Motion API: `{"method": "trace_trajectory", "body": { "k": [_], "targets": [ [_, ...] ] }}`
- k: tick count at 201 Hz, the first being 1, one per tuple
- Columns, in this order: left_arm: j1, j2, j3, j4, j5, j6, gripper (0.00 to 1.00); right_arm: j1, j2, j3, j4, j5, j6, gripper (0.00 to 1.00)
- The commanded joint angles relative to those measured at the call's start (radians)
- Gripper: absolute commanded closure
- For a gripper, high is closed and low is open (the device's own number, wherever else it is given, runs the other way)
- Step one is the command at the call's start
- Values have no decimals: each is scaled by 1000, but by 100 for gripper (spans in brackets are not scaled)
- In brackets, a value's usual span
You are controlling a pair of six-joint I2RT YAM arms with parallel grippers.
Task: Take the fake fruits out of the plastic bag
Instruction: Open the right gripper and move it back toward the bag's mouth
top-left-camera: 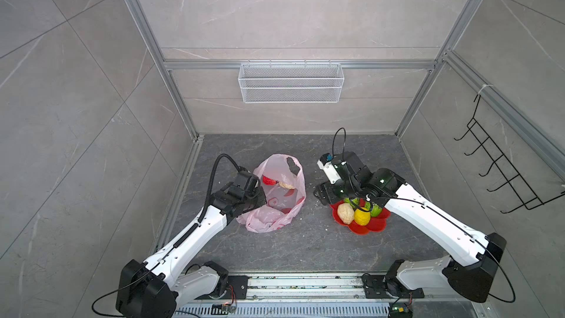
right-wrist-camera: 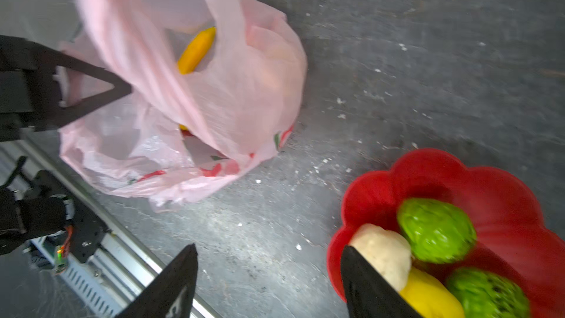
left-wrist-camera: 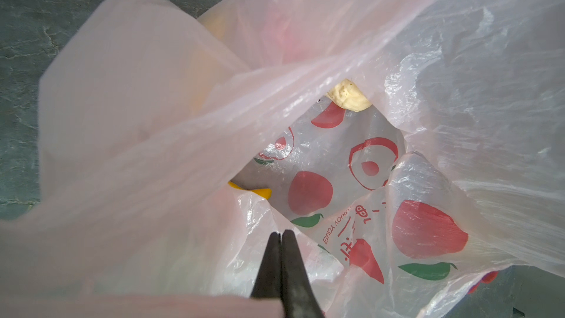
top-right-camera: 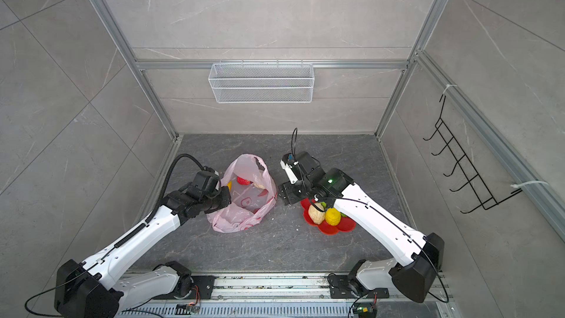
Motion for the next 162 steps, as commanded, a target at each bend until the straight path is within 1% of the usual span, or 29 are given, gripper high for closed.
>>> {"method": "trace_trajectory", "body": {
  "k": [1, 33, 68, 84, 108, 129, 141, 162],
  "targets": [
    [6, -33, -8, 12, 4, -6, 100, 13, 67, 38, 95, -46, 24, 24],
    [6, -41, -11, 12, 14, -5, 100, 13, 165, 55, 200, -56, 38, 22],
    [6, -42, -15, 13, 22, -2, 100, 13, 310, 156, 254, -69, 38, 22],
    [6, -45, -18, 16, 27, -4, 100, 13, 389, 226, 250, -67, 38, 24],
    [7, -46, -23, 23, 30, -5, 100, 12, 487, 314, 240, -39, 38, 32],
    [8, -43, -26, 28, 33, -4, 100, 7, 539, 358, 239, -18, 39, 38],
    [9, -41, -28, 31, 36, -4, 100, 1, 560, 377, 240, -6, 46, 45],
    [10, -34, -32, 38, 40, -4, 100, -5, 569, 384, 246, 11, 51, 61]
  ]
}}
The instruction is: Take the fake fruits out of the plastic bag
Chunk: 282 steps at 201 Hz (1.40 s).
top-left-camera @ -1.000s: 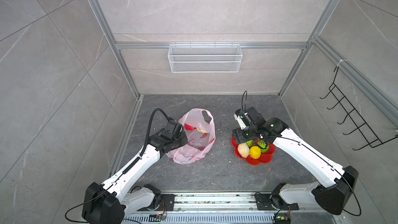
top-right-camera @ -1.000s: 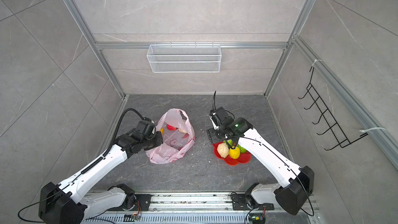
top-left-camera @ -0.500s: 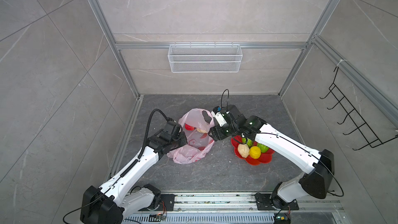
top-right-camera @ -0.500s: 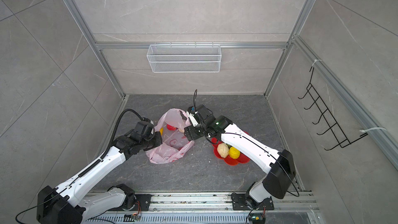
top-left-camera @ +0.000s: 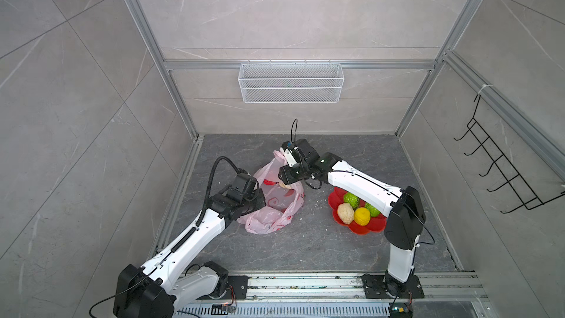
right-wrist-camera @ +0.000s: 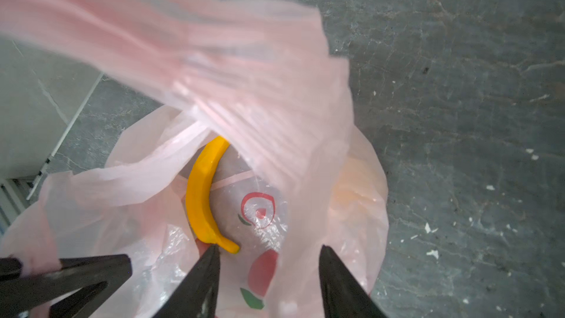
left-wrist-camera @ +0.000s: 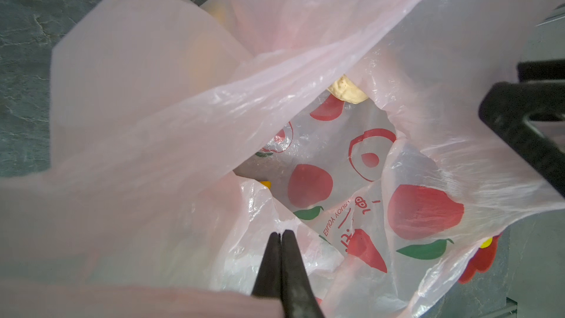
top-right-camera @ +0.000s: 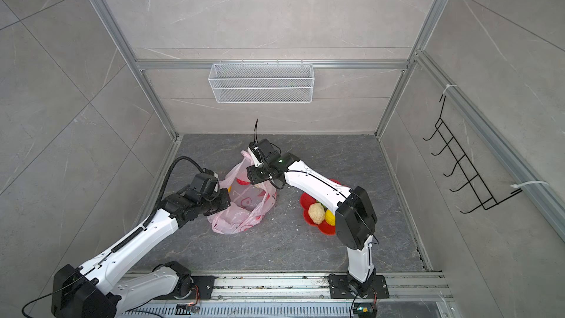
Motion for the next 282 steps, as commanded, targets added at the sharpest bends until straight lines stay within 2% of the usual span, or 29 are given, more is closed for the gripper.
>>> {"method": "trace_trajectory", "body": {
  "k": [1, 41, 86, 137, 177, 241, 260, 282],
  "targets": [
    [10, -6, -4, 32, 13, -4, 100, -12, 18, 33, 9, 37, 7, 62],
    [15, 21, -12, 72, 16, -7, 100, -21, -21, 31, 21, 38, -1, 87],
    [28, 79, 11, 146, 15, 11, 100, -22, -87, 52, 42, 15, -47, 96],
    [37, 102, 64, 164, 12, 39, 100, -2, -178, 144, 31, -60, -118, 100],
    [39, 80, 49, 181, 11, 29, 100, 66, -237, 158, 2, -111, -174, 100],
    [40, 68, 19, 191, 23, 13, 100, 92, -262, 28, 1, -10, -167, 100],
    [40, 58, 20, 178, 23, 13, 100, 85, -274, -28, 0, 36, -146, 99],
    [40, 45, 24, 152, 8, 14, 100, 61, -295, -107, 29, 38, -123, 99]
  ]
}}
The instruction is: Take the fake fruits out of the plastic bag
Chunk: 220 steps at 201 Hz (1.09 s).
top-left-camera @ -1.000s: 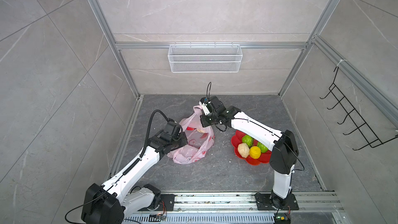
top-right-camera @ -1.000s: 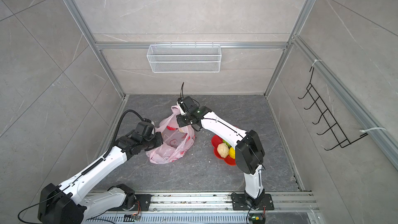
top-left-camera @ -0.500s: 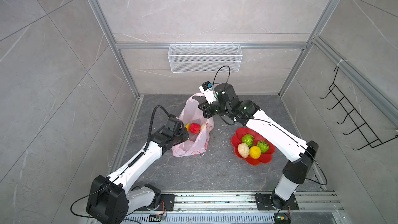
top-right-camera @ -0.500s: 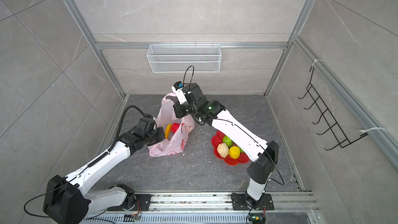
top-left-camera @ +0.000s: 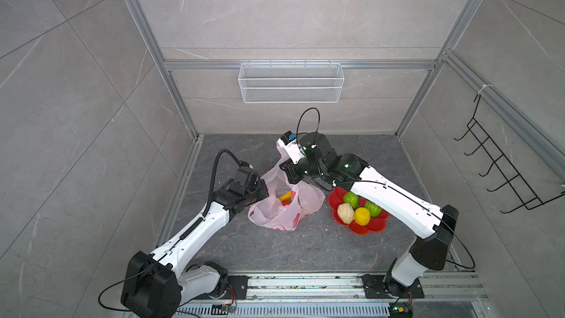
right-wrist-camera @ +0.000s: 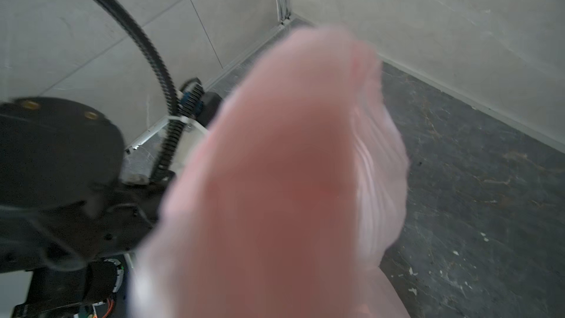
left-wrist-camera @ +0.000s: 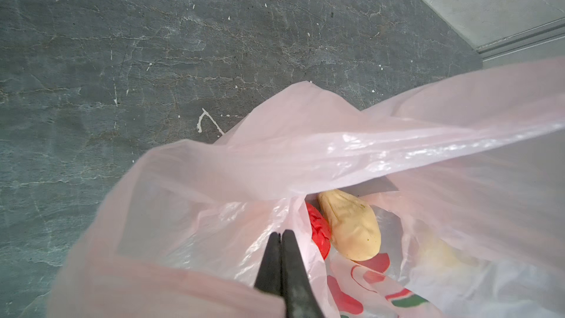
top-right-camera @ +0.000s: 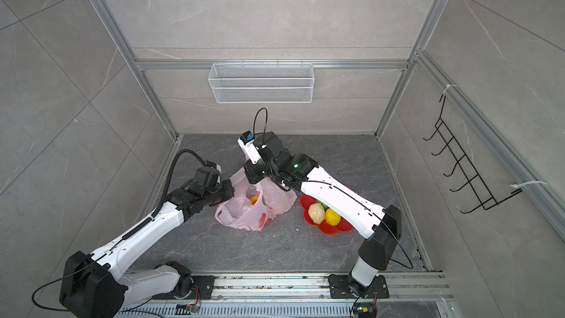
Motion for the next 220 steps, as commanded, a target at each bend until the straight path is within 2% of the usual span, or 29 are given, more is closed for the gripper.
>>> {"method": "trace_trajectory", "body": {
  "k": [1, 36, 87, 118, 153, 182, 199, 220],
  "targets": [
    [6, -36, 3, -15, -1, -1, 100, -24, -42, -68, 13, 40, 32, 99],
    [18, -42, 31, -43, -16, 1, 100, -104, -9, -40, 37, -14, 27, 99],
    [90, -91, 80, -71, -61, -13, 100, -167, 179, 227, 8, -92, -43, 99],
    [136, -175, 113, -114, -105, -6, 100, -184, 211, 278, 18, -132, -54, 99],
    [147, -237, 152, -177, -123, 28, 100, -189, 161, 174, 42, -129, -48, 97],
    [146, -228, 108, -163, 11, 29, 100, -202, 96, 36, 57, -112, -12, 91],
    [144, -209, 65, -141, 107, 9, 100, -204, 40, -60, 60, -88, 21, 83],
    [136, -205, 27, -121, 172, 0, 100, -204, -37, -161, 43, -50, 68, 68]
  ]
}}
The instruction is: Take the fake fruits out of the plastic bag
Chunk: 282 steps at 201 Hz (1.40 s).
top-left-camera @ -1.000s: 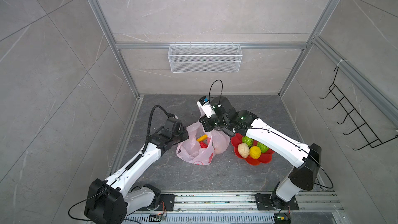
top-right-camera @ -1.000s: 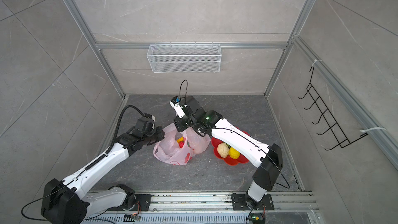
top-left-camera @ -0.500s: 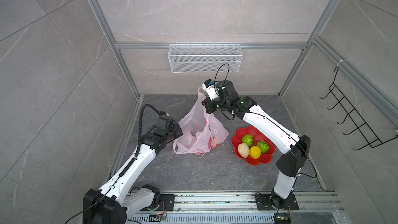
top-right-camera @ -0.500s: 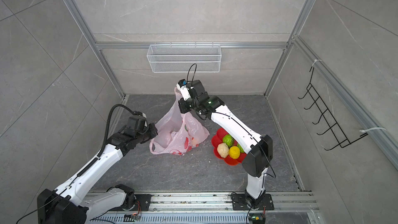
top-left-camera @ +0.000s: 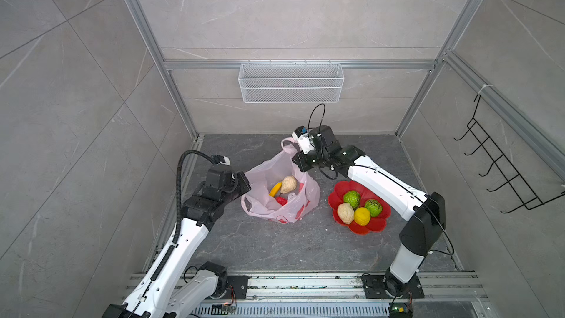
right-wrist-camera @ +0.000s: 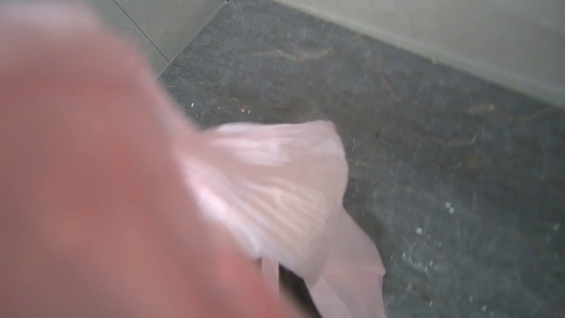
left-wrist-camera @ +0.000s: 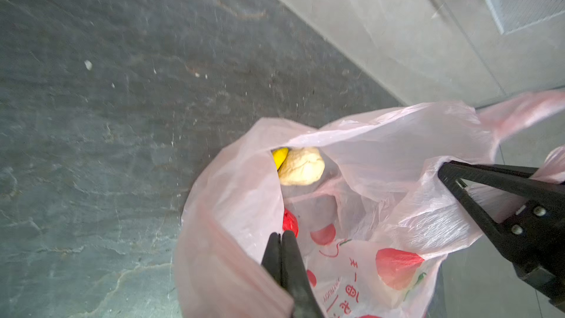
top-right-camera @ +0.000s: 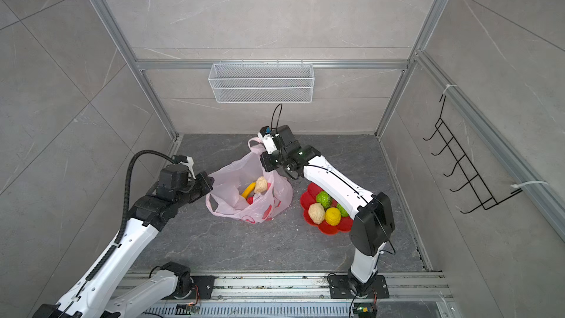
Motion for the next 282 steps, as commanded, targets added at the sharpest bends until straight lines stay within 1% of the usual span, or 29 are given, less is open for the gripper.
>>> {"method": "trace_trajectory", "body": {
  "k": [1, 9, 24, 58, 105, 117, 123, 127, 138, 148, 158, 169, 197, 205, 218, 232, 254, 282],
  "targets": [
    [-8, 9, -32, 19, 126, -4, 100, -2, -111, -89, -14, 48, 65, 67],
    [-12, 14, -37, 18, 147, -3, 100, -3, -138, -115, -34, 58, 83, 62],
    [-26, 27, -41, 18, 182, 5, 100, -1, -180, -151, -87, 67, 114, 55],
    [-71, 69, -49, 5, 215, 18, 100, 18, -308, -237, -174, 104, 177, 42],
    [-82, 98, -61, 20, 209, 11, 100, 56, -468, -249, -363, 174, 211, 29],
    [-84, 102, -62, 25, 206, 7, 100, 65, -508, -240, -410, 184, 219, 28],
    [-85, 101, -63, 29, 204, 5, 100, 71, -525, -236, -436, 183, 226, 30],
    [-87, 102, -63, 33, 204, 3, 100, 77, -536, -228, -452, 179, 229, 32],
    [-91, 100, -66, 38, 201, -3, 100, 103, -557, -200, -478, 161, 240, 44],
    [-97, 100, -69, 41, 197, -7, 100, 141, -557, -171, -485, 138, 252, 58],
    [-107, 100, -73, 45, 193, -12, 100, 179, -542, -144, -476, 129, 272, 67],
    [-120, 97, -82, 53, 184, -17, 100, 224, -504, -122, -436, 105, 300, 72],
    [-160, 81, -113, 74, 144, -40, 100, 292, -345, -110, -271, 41, 372, 76],
    [-173, 75, -124, 81, 132, -49, 100, 301, -296, -117, -213, 34, 397, 77],
    [-194, 69, -141, 96, 116, -60, 100, 304, -218, -139, -98, -11, 443, 79],
    [-220, 64, -151, 102, 92, -66, 100, 305, -135, -146, -10, -17, 486, 81],
    [-253, 57, -168, 114, 69, -72, 100, 304, -21, -113, 20, 19, 516, 82],
    [-277, 44, -187, 119, 49, -73, 100, 304, 55, -97, -48, 71, 528, 83]
  ]
}}
